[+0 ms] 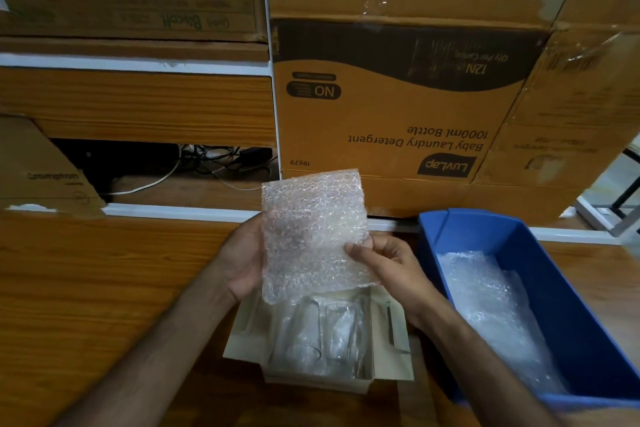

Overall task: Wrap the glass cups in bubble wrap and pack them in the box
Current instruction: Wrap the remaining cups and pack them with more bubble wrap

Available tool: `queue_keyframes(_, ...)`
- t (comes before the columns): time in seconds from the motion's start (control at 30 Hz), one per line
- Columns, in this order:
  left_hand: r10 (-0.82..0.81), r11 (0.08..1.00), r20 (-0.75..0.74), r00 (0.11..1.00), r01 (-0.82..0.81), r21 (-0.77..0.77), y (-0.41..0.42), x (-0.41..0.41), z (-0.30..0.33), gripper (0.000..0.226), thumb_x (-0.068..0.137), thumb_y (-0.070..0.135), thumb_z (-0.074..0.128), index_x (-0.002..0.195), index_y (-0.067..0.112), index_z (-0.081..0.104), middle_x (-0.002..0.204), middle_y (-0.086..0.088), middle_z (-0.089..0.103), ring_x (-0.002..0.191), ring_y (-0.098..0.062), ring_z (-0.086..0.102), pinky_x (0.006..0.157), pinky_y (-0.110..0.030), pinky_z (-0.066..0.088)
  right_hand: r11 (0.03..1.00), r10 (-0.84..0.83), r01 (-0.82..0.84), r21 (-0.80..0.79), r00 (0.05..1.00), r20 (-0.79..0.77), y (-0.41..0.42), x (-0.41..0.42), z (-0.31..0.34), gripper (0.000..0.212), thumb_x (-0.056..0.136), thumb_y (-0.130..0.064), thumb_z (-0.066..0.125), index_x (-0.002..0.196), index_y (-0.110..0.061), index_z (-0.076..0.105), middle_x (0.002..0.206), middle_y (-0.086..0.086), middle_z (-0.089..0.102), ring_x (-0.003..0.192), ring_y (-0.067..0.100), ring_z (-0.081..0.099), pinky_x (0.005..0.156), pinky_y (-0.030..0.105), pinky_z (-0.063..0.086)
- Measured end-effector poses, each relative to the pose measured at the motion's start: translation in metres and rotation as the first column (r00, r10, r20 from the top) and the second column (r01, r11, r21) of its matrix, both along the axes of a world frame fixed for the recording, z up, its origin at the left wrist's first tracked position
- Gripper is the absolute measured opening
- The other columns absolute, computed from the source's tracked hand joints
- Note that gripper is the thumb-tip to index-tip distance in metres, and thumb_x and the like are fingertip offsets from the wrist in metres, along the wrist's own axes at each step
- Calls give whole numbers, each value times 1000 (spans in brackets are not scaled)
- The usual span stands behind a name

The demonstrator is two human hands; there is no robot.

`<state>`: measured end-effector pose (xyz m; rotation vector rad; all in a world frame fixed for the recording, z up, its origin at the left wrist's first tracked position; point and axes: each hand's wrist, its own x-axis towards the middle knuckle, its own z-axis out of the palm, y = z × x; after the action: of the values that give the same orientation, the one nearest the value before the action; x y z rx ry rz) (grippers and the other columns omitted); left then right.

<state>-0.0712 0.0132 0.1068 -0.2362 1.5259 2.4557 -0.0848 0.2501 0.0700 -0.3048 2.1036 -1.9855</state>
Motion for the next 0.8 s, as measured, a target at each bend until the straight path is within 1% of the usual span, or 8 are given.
queue_keyframes(0.1,-43,999,15,999,42,23,4,2,-1,46,102,46,43,109,11,72,106,-14,75,93,-28,74,81,-43,58,991,-11,14,-133,1000,25,0,5,-3,37,91,-27,78,76,1,60,81,16,55,78,27,51,84,26,51)
queue_keyframes(0.23,-20,984,69,997,7,178,-2,5,-7,97,87,85,24,132,9,64,131,-23,68,121,-40,65,101,-54,47,985,-112,102,-140,992,-65,-4,8,-7,30,91,-17,78,71,-8,57,63,2,49,58,18,46,84,30,56)
queue_keyframes(0.3,-58,997,-16,998,59,54,0,10,-10,79,97,72,30,139,11,58,133,-19,68,126,-38,63,103,-54,49,983,-169,160,-88,980,-107,-3,9,-7,25,88,-16,81,79,-9,59,64,-4,58,61,15,58,82,36,59)
queue_keyframes(0.37,-93,977,-140,986,63,-205,4,13,-14,38,104,30,53,137,12,57,126,-12,72,124,-36,64,95,-47,57,977,-209,204,-58,973,-95,0,10,-5,35,83,-23,87,96,-12,57,70,-8,55,64,14,54,78,39,57)
queue_keyframes(0.43,-67,947,-185,980,4,-321,2,13,-19,43,94,6,66,135,11,56,124,-11,72,121,-34,66,94,-46,58,972,-233,232,-20,972,-37,1,7,-3,63,74,-40,93,118,-22,52,87,-3,64,74,20,62,85,44,62)
queue_keyframes(0.53,-100,927,-262,960,-6,-376,3,16,-18,44,90,5,70,132,7,59,123,-13,72,116,-30,69,93,-46,59,989,-148,148,1,989,20,2,4,4,87,75,-44,91,145,-33,41,114,6,76,103,22,75,93,45,61)
queue_keyframes(0.73,-198,903,-319,927,45,-427,1,18,-9,20,79,7,72,89,21,82,134,0,70,128,-18,63,91,-36,60,983,5,-26,-182,993,-114,-2,2,9,23,88,0,75,110,-8,74,112,8,76,103,24,72,83,34,59)
queue_keyframes(0.8,-269,915,-286,920,152,-374,-7,21,-8,29,89,0,69,101,24,81,142,-2,64,133,-20,58,100,-43,56,973,27,-46,-226,996,-86,-2,2,9,11,84,1,77,91,-8,77,117,11,74,108,28,71,83,36,60)
